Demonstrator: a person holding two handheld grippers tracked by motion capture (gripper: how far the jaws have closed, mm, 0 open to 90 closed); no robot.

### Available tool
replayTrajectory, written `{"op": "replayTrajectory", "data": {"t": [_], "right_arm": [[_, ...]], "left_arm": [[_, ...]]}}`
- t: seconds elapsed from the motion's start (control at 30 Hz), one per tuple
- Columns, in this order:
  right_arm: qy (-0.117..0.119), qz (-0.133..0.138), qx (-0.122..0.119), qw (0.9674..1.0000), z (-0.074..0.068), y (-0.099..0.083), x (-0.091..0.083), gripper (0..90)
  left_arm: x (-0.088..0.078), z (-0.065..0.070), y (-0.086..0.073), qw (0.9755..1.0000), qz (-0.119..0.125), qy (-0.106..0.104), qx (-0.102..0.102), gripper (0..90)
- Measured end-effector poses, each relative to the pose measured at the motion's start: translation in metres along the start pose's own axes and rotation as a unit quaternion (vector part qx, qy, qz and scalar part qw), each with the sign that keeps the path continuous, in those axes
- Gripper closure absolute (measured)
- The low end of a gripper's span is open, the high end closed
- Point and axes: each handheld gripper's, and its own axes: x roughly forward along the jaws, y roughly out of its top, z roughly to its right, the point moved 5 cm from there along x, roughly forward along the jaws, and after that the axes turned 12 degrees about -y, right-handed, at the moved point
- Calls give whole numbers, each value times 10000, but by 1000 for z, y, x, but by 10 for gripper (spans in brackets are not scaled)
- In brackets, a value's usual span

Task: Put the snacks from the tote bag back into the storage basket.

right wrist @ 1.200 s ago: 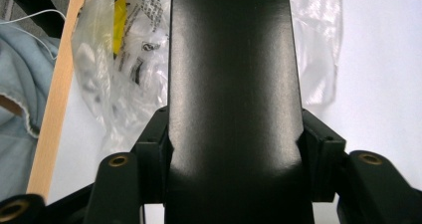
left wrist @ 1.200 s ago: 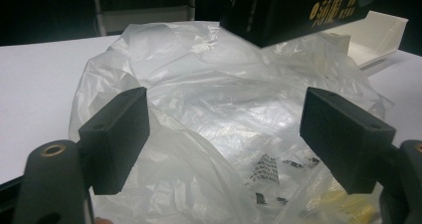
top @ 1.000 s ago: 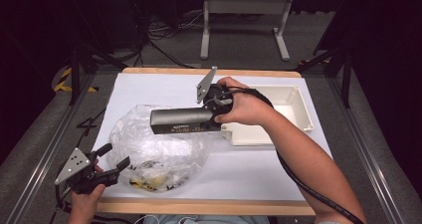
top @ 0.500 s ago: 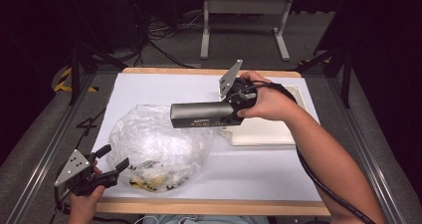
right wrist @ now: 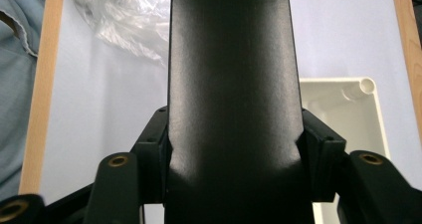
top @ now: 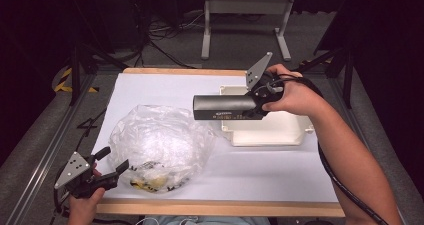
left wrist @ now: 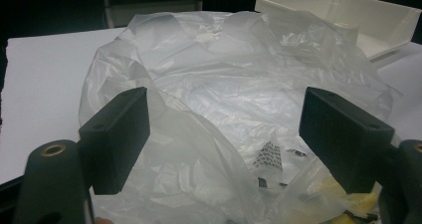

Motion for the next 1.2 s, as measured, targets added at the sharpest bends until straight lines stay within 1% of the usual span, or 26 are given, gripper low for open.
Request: {"op": "replayTrajectory", "data": {"t": [0.17, 0.23, 0.33, 0.4, 0.47, 0.67, 0.77, 1.0, 1.1, 1.13, 1.2], "right_arm": [[-34, -63, 88, 9999, 5, -11, -5, 434], [-39, -91, 76, 9999, 6, -14, -6, 435], [-130, -152, 34, 9998, 10, -22, -11, 434], [-193, -196, 31, 9996, 13, -27, -14, 434], [-221, -202, 27, 9995, 15, -31, -16, 434], [-230, -247, 13, 9994, 20, -40, -18, 433], [-227, -342, 129, 9991, 24, -49, -20, 434], [-244, -371, 225, 9988, 29, -62, -21, 434], [-279, -405, 168, 9986, 32, -68, -22, 433], [-270, -438, 194, 9985, 32, -69, -23, 434], [-263, -455, 188, 9984, 33, -74, -23, 434]], "left_arm": [[2, 0, 0, 10000, 20, -3, 4, 209], [2, 0, 0, 10000, 16, -6, 7, 208], [2, 0, 0, 10000, 19, -15, -3, 208], [3, 0, 0, 10000, -26, -18, 4, 208], [2, 0, 0, 10000, -20, -21, 15, 208], [2, 0, 0, 10000, 25, 0, 1, 208], [2, 0, 0, 10000, 21, 14, -6, 208], [1, 0, 0, 10000, 1, 32, 11, 208], [1, 0, -1, 10000, -9, 52, 2, 208], [0, 0, -1, 10000, -44, 59, -6, 208], [-1, 0, -2, 10000, -16, 90, 6, 208]]}}
